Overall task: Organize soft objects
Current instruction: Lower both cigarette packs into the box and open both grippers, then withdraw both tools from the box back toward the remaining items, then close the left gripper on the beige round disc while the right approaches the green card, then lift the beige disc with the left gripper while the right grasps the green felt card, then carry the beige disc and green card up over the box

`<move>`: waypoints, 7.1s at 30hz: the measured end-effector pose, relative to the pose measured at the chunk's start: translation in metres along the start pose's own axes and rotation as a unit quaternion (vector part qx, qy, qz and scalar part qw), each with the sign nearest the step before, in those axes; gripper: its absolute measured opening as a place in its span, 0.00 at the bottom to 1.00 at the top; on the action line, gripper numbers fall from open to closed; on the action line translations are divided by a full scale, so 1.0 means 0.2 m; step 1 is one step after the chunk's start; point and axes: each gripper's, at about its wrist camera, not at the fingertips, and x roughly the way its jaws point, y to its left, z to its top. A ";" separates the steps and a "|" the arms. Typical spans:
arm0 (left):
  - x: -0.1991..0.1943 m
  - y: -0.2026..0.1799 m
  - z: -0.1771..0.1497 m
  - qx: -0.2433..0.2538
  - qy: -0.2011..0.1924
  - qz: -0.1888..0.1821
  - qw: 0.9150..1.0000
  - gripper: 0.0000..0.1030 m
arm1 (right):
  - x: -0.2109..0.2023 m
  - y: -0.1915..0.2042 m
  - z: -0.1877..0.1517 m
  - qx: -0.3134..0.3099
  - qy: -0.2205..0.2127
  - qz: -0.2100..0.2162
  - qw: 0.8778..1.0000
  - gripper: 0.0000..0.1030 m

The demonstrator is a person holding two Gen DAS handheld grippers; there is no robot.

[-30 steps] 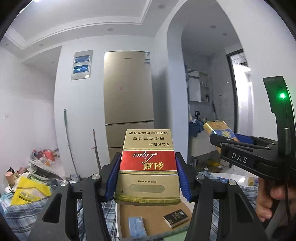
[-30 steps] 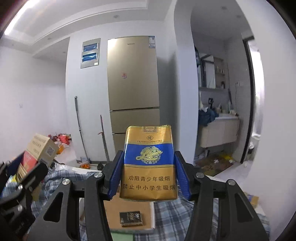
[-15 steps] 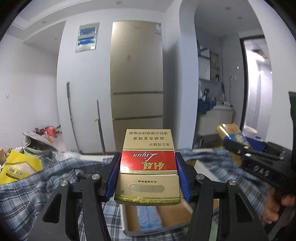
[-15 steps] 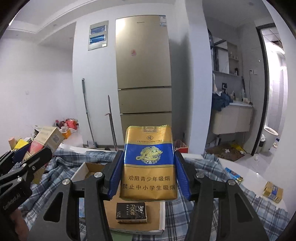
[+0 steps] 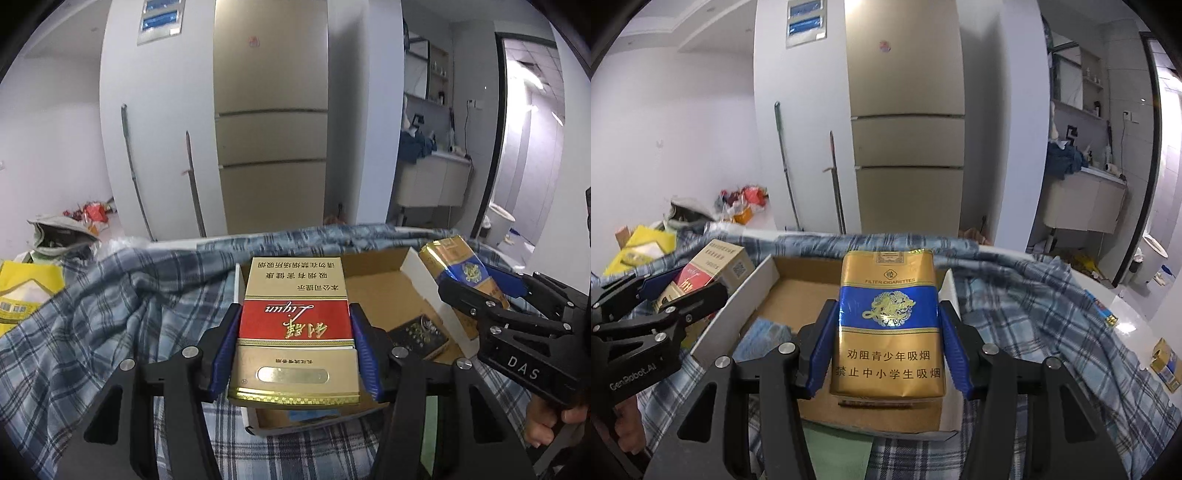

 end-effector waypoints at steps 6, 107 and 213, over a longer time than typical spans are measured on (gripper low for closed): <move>0.01 -0.02 -0.01 0.005 0.007 0.001 1.000 0.56 | 0.05 0.02 -0.03 -0.004 0.022 -0.001 1.000 0.51; -0.64 -0.56 -0.51 0.172 0.058 -0.077 0.980 1.00 | -0.66 -0.22 -0.41 0.015 0.001 -0.033 0.999 1.00; -0.52 0.04 -0.37 -0.072 -0.049 0.033 0.996 0.79 | 0.16 0.17 -0.28 0.035 0.254 0.006 0.966 0.66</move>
